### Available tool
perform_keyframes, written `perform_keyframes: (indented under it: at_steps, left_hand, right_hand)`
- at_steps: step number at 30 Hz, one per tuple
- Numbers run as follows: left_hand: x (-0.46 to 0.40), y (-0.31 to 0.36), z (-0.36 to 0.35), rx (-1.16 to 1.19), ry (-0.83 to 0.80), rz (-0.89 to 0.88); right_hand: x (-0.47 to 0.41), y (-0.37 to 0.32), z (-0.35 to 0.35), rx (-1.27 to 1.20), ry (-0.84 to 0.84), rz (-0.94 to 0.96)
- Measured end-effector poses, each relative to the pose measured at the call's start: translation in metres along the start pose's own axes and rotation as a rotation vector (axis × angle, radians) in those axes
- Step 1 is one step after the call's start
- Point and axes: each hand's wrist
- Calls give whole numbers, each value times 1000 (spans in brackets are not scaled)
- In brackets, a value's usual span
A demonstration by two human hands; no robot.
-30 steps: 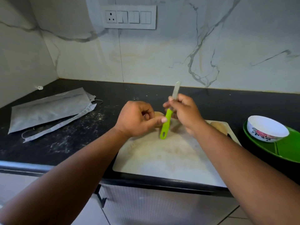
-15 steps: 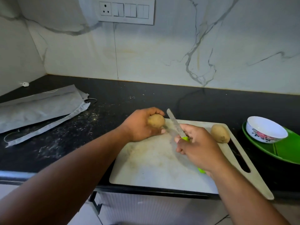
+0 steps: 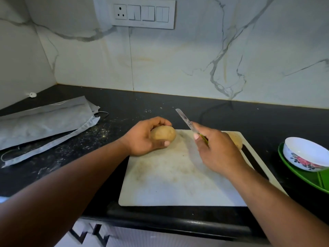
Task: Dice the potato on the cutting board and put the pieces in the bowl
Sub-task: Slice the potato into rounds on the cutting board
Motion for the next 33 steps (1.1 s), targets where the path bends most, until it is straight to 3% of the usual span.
perform_keyframes:
  at_steps: [2, 6, 12, 17, 33]
  left_hand:
    - [1, 0, -1, 14, 49, -13]
    - [0, -8, 3, -92, 63, -72]
    - [4, -8, 10, -150, 79, -147]
    - [4, -8, 9, -181, 101, -141]
    - [4, -8, 5, -164, 155, -98]
  right_hand:
    - [2, 0, 3, 142, -47, -31]
    - [13, -6, 11, 7, -206, -13]
    - [26, -22, 19, 182, -33, -26]
    - [31, -39, 19, 233, -107, -96]
    - [34, -64, 15, 243, -126, -130]
Point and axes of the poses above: each hand's wrist, its own x-axis away from the middle knuckle, its own z-axis out of the back of the hand, y = z × x, and after that the axes turned 11 degrees about x, right-handed
